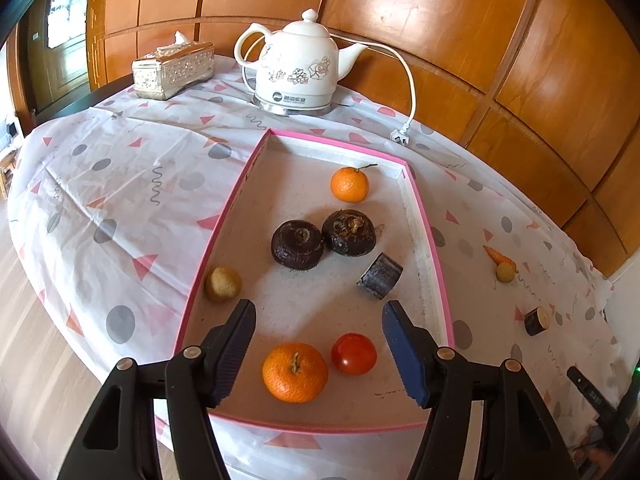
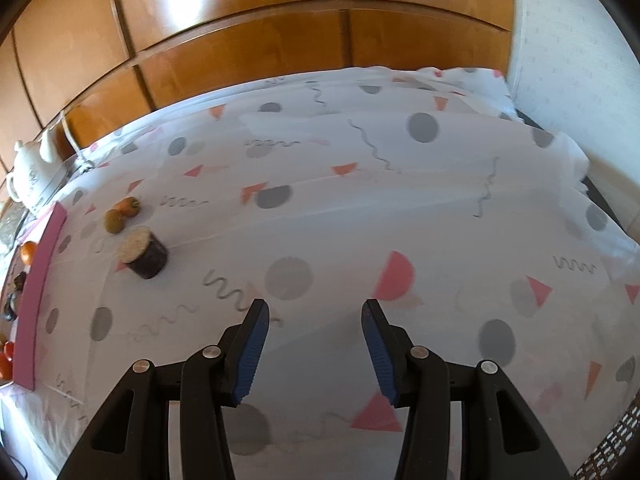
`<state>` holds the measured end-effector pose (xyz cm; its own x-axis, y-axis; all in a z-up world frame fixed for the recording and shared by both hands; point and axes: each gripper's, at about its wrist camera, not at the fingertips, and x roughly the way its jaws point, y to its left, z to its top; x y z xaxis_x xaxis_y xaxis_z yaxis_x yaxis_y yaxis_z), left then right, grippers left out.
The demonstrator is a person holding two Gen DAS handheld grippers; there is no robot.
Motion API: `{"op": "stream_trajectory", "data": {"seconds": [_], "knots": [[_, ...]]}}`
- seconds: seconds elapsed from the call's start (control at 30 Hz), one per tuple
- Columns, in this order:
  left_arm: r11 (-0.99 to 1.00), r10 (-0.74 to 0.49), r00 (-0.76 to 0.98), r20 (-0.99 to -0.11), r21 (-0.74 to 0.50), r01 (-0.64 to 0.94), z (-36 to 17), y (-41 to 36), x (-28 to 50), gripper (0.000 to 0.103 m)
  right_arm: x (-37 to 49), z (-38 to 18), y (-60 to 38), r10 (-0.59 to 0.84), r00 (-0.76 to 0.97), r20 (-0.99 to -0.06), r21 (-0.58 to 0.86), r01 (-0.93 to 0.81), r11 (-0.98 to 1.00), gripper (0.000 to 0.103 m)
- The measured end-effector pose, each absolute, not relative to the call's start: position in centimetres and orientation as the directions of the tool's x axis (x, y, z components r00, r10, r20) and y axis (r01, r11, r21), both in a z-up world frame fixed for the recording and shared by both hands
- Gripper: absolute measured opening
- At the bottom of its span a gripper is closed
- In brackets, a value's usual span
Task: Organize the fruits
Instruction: 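Reach the right gripper toward the orange carrot on the cloth, then close the right gripper around the middle of the carrot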
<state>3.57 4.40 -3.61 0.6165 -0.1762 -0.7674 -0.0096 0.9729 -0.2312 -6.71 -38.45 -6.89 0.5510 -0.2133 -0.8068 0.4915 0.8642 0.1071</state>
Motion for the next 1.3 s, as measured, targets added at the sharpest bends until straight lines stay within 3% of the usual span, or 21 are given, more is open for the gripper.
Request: {"op": "stream_trajectory", "data": {"seconds": [0.5, 0.87, 1.13, 1.2, 1.3], "knots": [[0.965, -0.146, 0.63, -0.762, -0.249, -0.078, -4.1, 7.7, 2.5, 0.066, 1.1, -3.7, -35.2, -0.014, 0.626, -0.78, 0.205, 0.277, 0.939, 0.049], [0.962, -0.138, 0.624, -0.769, -0.254, -0.1, -4.5, 8.9, 2.3, 0.066, 10.2, -4.5, -31.3, 0.151, 0.56, -0.815, 0.276, 0.146, 0.95, 0.049], [0.961, -0.14, 0.607, -0.783, -0.256, -0.109, -5.2, 9.2, 2.6, 0.067, 14.9, -6.6, -30.6, 0.11, 0.482, -0.869, 0.222, 0.181, 0.958, 0.048], [0.959, -0.142, 0.599, -0.788, -0.259, -0.113, -5.5, 9.3, 2.7, 0.067, 15.7, -7.3, -30.6, 0.098, 0.454, -0.885, 0.198, 0.177, 0.964, 0.043], [0.958, -0.144, 0.594, -0.791, -0.262, -0.116, -5.7, 9.4, 2.8, 0.068, 16.5, -7.7, -30.6, 0.145, 0.435, -0.889, 0.226, 0.142, 0.964, 0.043]]}}
